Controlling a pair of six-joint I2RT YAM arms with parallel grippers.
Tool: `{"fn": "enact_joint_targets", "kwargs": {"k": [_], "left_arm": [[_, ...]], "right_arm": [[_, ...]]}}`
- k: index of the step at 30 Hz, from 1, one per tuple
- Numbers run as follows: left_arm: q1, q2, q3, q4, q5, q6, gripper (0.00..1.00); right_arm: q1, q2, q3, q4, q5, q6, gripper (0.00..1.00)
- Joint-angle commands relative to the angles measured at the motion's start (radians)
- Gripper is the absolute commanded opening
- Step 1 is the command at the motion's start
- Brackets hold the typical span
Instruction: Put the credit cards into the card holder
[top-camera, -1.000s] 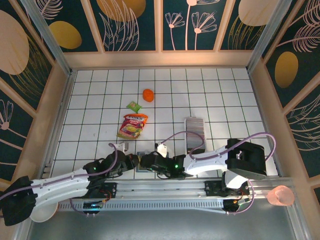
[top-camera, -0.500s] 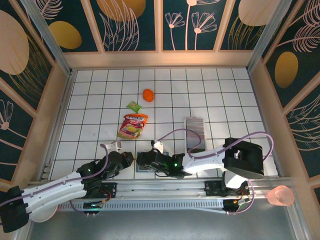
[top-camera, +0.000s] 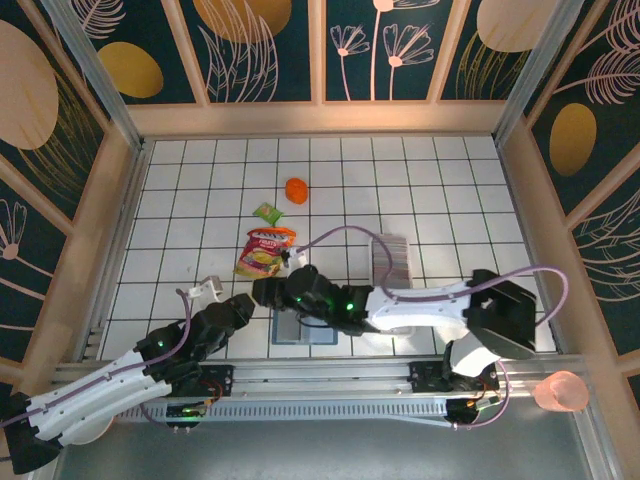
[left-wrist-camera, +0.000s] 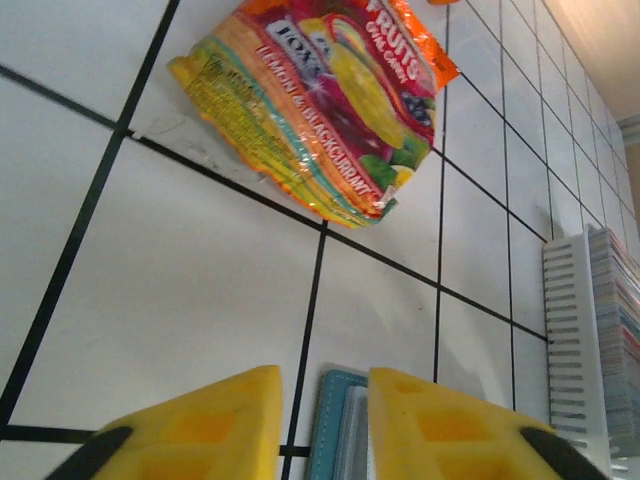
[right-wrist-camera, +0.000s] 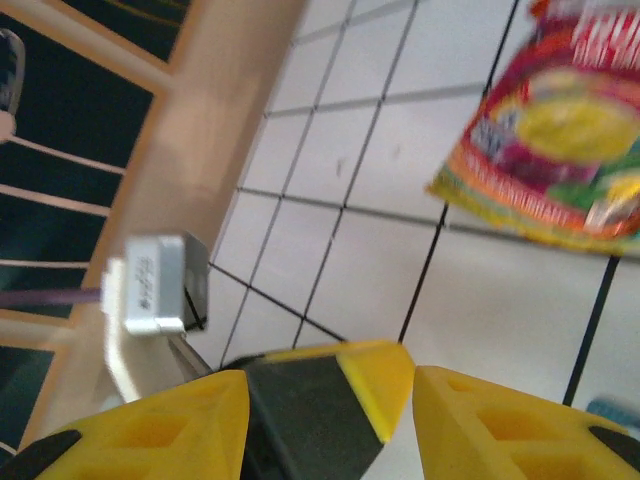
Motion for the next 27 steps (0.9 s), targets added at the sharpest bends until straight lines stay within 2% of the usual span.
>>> {"fn": "enact_joint_targets", "kwargs": {"k": [1, 4, 8, 10, 12, 16, 20, 23, 27], "left_arm": [[-0.001, 0.043, 0.030, 0.072, 0.045, 0.079, 0.34], [-0.001, 0.139, 0.049, 0.160, 0.122, 0.121, 0.41], [0.000, 0.276, 0.089, 0.239, 0.197, 0.180, 0.50], [-0.001, 0.327, 0.104, 0.260, 0.215, 0.198, 0.53], [-0.001, 0.363, 0.112, 0.280, 0.233, 0.214, 0.54], [0.000, 0.387, 0.105, 0.303, 0.252, 0.221, 0.55], [-0.001, 0.383, 0.092, 0.300, 0.264, 0.225, 0.58], [0.000, 0.376, 0.081, 0.299, 0.277, 0.228, 0.60], [0.000, 0.373, 0.069, 0.290, 0.290, 0.231, 0.61]], "right_arm": [[-0.069, -0.152, 0.011, -0.107, 0.031, -0.312, 0.47], [-0.120, -0.258, 0.004, -0.173, 0.051, -0.589, 0.49], [-0.153, -0.385, -0.057, -0.258, 0.005, -1.144, 0.58], [-0.174, -0.436, -0.078, -0.362, 0.012, -1.352, 0.63], [-0.245, -0.478, -0.073, -0.536, -0.047, -1.503, 0.68], [-0.406, -0.542, -0.108, -0.811, -0.119, -1.698, 0.72], [-0.528, -0.592, -0.177, -0.933, -0.057, -1.836, 0.77], [-0.581, -0.630, -0.237, -0.945, -0.069, -1.903, 0.83], [-0.602, -0.653, -0.323, -0.932, -0.078, -1.957, 0.88]]}}
